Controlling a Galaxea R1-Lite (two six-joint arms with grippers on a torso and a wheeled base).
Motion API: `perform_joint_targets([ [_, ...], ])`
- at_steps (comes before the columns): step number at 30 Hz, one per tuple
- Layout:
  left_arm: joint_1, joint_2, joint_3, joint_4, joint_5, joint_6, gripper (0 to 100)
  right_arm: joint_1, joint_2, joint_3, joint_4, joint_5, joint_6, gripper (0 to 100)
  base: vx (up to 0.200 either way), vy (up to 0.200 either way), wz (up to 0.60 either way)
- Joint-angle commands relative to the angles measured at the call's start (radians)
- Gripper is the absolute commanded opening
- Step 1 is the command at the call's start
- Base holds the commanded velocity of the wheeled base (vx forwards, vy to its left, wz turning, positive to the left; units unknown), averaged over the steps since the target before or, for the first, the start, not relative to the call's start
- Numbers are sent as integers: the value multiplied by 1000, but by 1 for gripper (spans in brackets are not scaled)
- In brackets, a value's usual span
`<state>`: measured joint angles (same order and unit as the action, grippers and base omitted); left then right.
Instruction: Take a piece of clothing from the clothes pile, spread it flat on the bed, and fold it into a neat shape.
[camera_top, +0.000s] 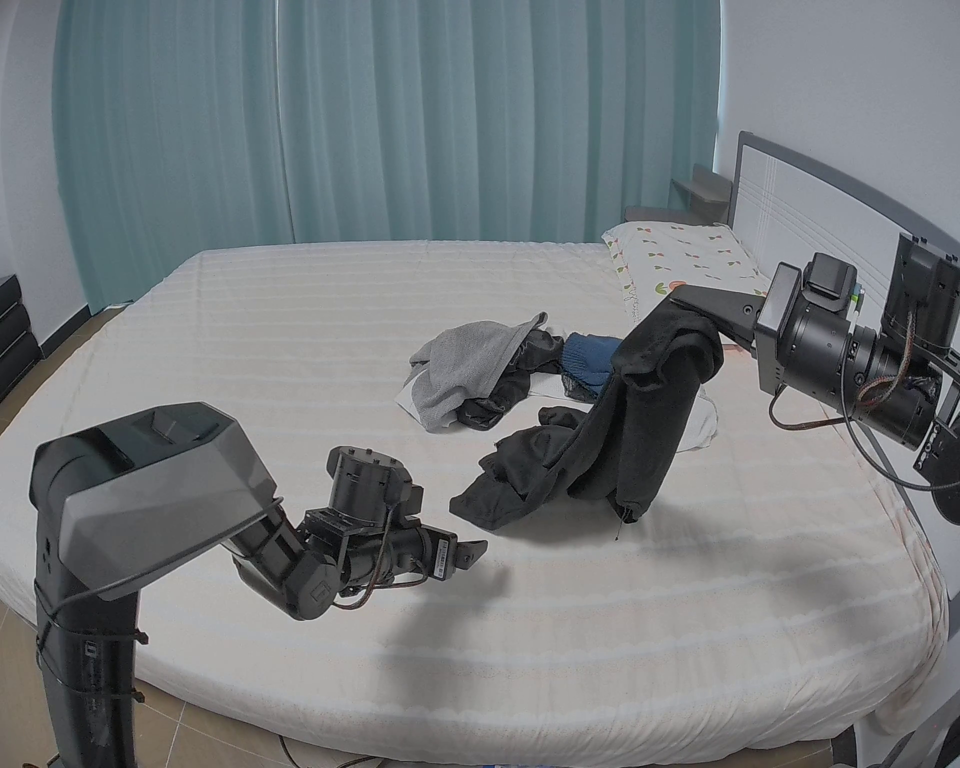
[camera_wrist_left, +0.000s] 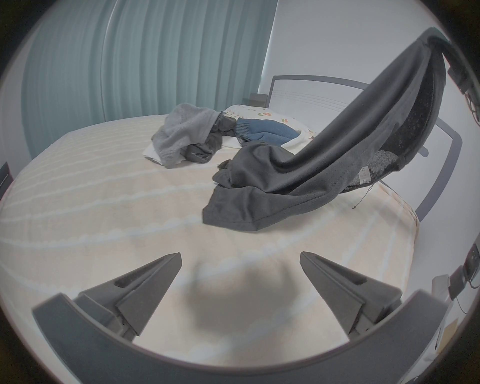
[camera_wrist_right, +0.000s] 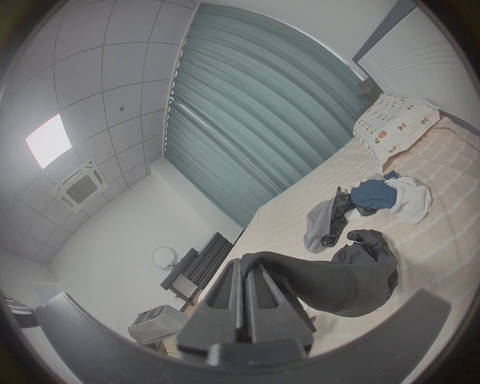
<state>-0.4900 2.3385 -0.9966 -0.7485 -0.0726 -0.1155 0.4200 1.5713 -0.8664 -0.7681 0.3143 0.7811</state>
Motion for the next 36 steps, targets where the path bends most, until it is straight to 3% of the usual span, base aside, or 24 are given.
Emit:
perform_joint_targets([
  [1, -13, 76, -65, 0, 0, -1, 100, 2, 4, -5, 1, 0, 0, 0, 0, 0, 0],
  [9, -25, 162, -198, -3, 17, -1, 100, 3, -14, -5, 1, 2, 0, 0, 0, 0, 0],
  [15, -24, 268, -350, -2, 111, -1, 100, 0, -27, -2, 1, 2, 0, 0, 0, 0, 0],
  [20, -15, 328, -441, 1, 140, -1, 100, -4, -28, 3, 1, 5, 1, 0, 0, 0, 0],
  [21, -13, 335, -450, 1, 140, -1, 0, -6, -27, 4, 1, 8, 1, 0, 0, 0, 0],
  [25, -10, 351, -479, -2, 145, -7, 0, -9, -19, 7, 1, 11, 1, 0, 0, 0, 0],
  [29, -9, 332, -422, -17, 178, -79, 0, -32, 7, 10, 1, 16, 1, 0, 0, 0, 0],
  [36, 5, 90, -243, -8, 183, -236, 0, -61, 101, 21, 1, 17, 3, 0, 0, 0, 0],
])
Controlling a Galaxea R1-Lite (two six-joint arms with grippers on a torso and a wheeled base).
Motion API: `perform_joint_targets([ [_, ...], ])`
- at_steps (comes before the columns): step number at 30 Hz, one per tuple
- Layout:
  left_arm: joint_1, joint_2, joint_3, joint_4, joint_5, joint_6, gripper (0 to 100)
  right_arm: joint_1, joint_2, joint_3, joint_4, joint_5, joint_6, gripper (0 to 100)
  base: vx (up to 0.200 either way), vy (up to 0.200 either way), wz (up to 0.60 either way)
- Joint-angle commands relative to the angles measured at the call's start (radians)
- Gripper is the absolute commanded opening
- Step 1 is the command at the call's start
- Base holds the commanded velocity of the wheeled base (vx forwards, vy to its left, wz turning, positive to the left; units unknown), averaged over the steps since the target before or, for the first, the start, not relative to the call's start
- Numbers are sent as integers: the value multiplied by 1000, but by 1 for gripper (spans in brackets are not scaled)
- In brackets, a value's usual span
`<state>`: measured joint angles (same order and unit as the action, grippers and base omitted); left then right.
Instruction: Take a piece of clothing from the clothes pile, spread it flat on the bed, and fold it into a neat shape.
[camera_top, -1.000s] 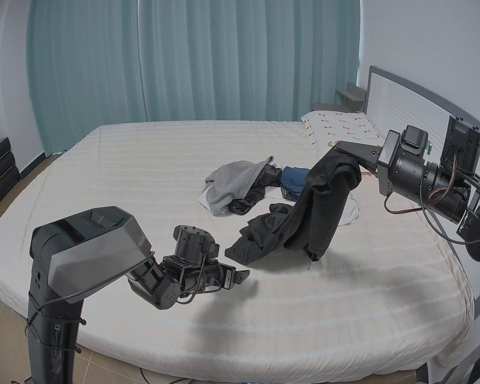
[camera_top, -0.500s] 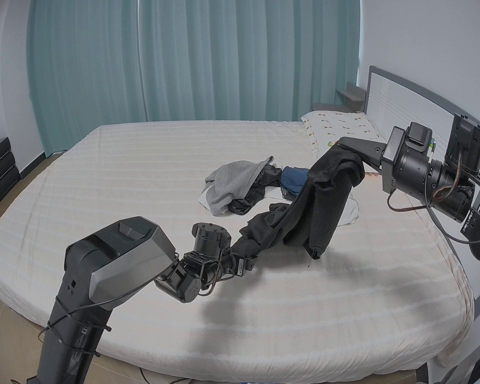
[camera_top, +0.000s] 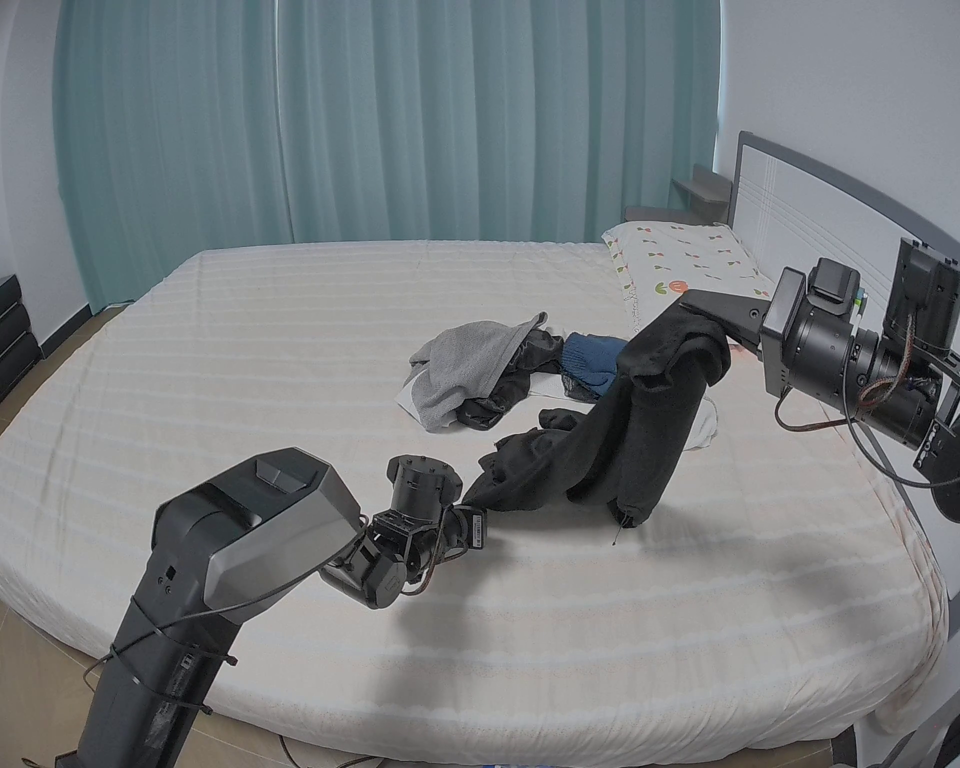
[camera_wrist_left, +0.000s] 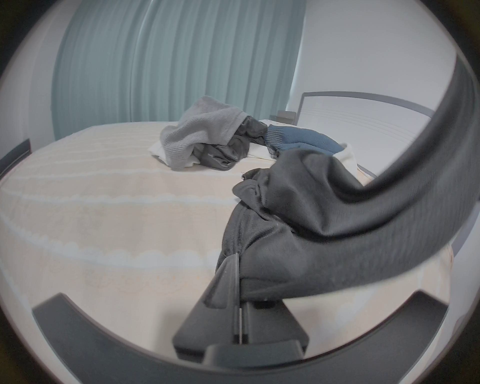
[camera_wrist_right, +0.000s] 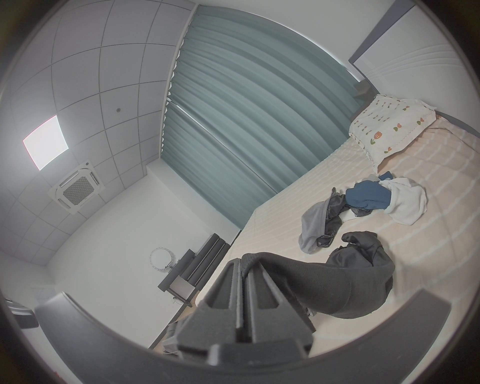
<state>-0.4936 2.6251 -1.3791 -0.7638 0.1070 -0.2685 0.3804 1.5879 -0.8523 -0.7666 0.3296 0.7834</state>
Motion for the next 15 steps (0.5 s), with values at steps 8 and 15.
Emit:
perform_joint_targets([
  [8, -13, -543, 356, 81, 0, -279, 0, -38, 218, -54, -71, -47, -23, 0, 0, 0, 0],
  [15, 9, -823, 381, 164, -23, -400, 0, -114, 152, -142, -191, -61, -15, 0, 0, 0, 0],
])
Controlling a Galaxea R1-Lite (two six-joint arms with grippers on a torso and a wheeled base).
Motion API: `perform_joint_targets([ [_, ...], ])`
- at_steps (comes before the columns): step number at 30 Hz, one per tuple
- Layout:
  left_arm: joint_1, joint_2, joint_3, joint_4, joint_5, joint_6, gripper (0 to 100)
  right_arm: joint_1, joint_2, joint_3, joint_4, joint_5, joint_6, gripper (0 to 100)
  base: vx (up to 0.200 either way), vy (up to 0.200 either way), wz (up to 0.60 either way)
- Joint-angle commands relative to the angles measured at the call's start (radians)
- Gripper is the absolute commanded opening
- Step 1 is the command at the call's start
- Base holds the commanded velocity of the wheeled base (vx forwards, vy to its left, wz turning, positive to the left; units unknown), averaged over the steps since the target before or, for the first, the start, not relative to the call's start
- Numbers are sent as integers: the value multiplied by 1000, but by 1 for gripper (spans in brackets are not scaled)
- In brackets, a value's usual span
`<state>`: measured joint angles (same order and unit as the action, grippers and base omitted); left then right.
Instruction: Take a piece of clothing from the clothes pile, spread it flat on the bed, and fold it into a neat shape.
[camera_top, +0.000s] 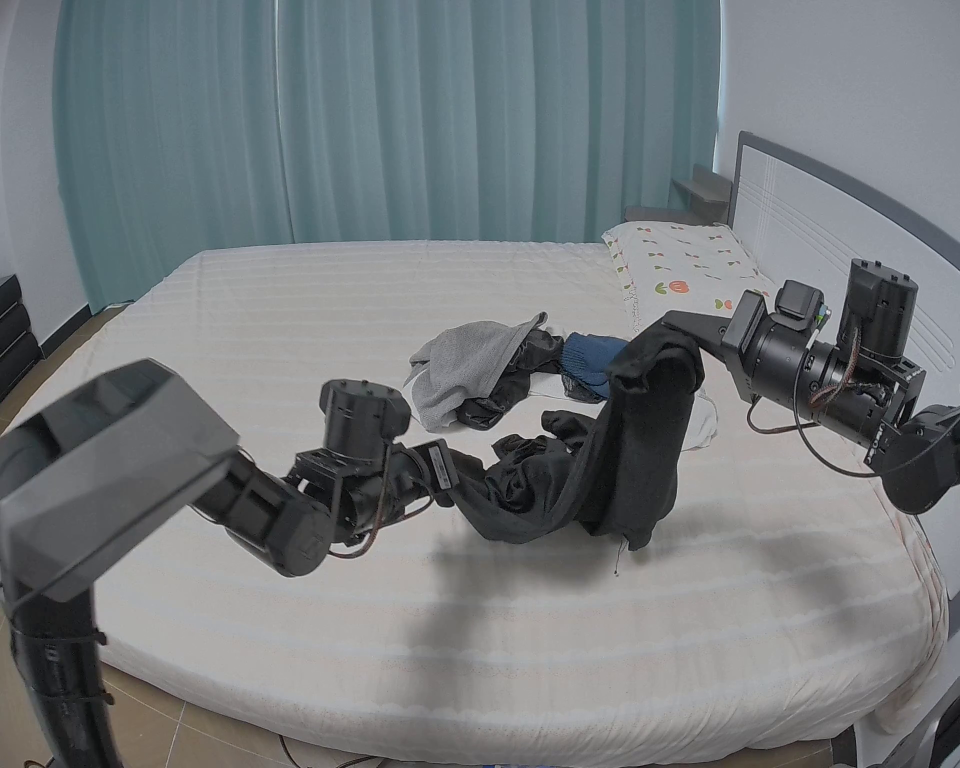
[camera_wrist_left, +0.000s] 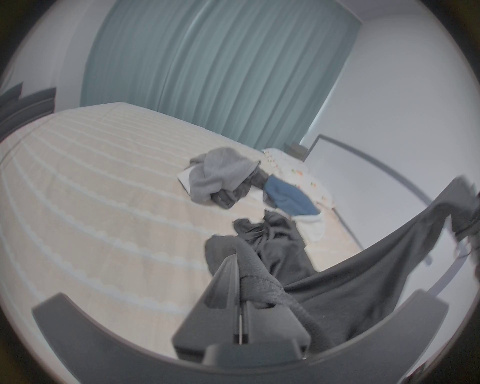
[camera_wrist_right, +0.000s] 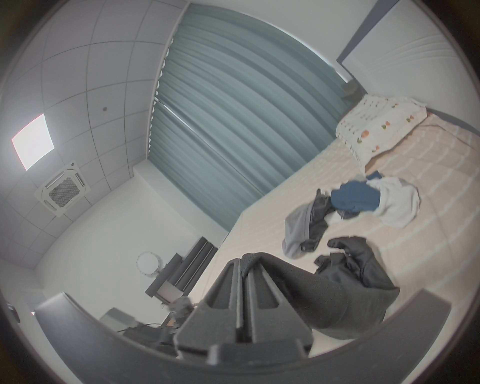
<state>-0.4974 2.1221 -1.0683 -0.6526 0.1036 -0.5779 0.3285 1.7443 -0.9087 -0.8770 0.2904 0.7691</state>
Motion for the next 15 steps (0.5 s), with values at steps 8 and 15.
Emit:
perform_joint_targets([
  [8, 17, -376, 174, -13, -22, -175, 0, -48, 11, 59, -89, -19, 6, 0, 0, 0, 0],
  [15, 10, -340, 288, -134, -79, -270, 0, -42, 86, 102, -94, -20, 4, 0, 0, 0, 0],
])
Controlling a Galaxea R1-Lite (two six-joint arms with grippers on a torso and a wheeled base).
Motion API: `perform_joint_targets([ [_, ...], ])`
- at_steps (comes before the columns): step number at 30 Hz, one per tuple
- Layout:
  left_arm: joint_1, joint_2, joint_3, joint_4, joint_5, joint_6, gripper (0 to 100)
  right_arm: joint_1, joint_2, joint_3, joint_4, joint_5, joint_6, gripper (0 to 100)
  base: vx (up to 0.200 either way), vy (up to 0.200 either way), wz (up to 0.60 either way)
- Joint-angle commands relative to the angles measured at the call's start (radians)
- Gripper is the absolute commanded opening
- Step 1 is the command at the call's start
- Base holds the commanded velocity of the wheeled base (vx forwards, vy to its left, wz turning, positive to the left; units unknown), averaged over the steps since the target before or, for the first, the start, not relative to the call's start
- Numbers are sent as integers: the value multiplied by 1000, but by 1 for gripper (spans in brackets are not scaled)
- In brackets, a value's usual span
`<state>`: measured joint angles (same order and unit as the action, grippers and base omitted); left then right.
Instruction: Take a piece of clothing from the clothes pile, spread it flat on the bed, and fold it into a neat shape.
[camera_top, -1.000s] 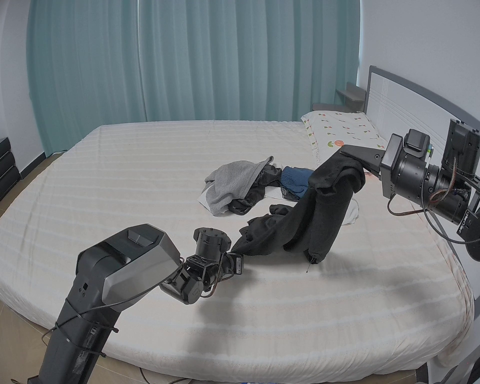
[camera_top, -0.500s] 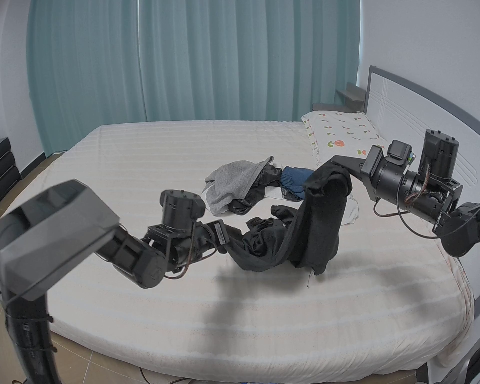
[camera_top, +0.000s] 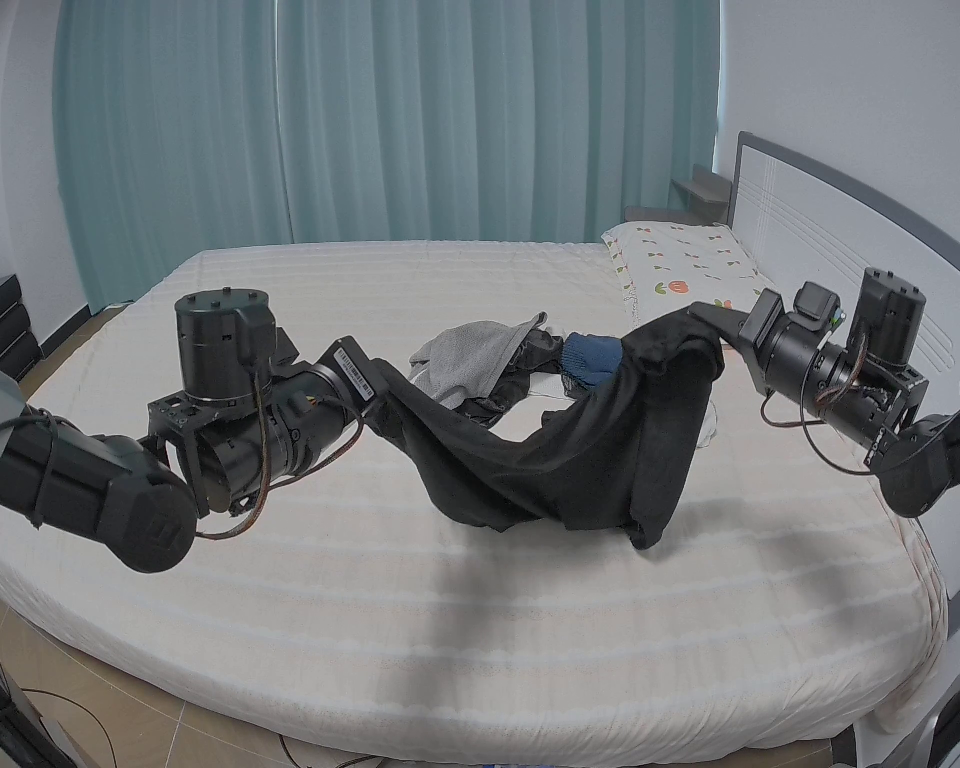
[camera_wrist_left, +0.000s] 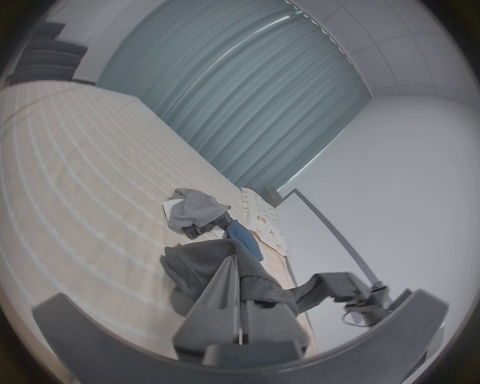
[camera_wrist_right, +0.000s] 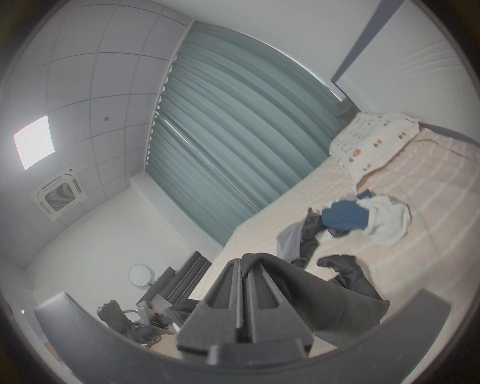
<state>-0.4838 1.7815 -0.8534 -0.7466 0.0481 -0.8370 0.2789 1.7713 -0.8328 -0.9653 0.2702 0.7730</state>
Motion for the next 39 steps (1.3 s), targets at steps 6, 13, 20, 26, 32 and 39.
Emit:
perform_joint_targets([
  [6, -4, -4, 152, -73, -34, -22, 0, 43, 68, 95, -7, -11, 15, 0, 0, 0, 0],
  [13, -13, -4, 162, -77, -48, -30, 0, 68, 88, 100, -44, -14, 62, 0, -57, 0, 0],
  [20, -29, -10, 180, -76, -48, -53, 0, 59, 74, 112, -67, -16, 62, 0, -200, 0, 0],
  [26, -27, -11, 177, -77, -48, -53, 0, 55, 63, 116, -67, -16, 60, 0, -100, 0, 0],
  [32, -27, -8, 175, -79, -47, -54, 0, 60, 73, 116, -67, -16, 60, 0, 0, 0, 0],
  [39, -19, -22, 165, -76, -50, -85, 0, 59, 74, 116, -67, -16, 60, 0, 0, 114, 0],
])
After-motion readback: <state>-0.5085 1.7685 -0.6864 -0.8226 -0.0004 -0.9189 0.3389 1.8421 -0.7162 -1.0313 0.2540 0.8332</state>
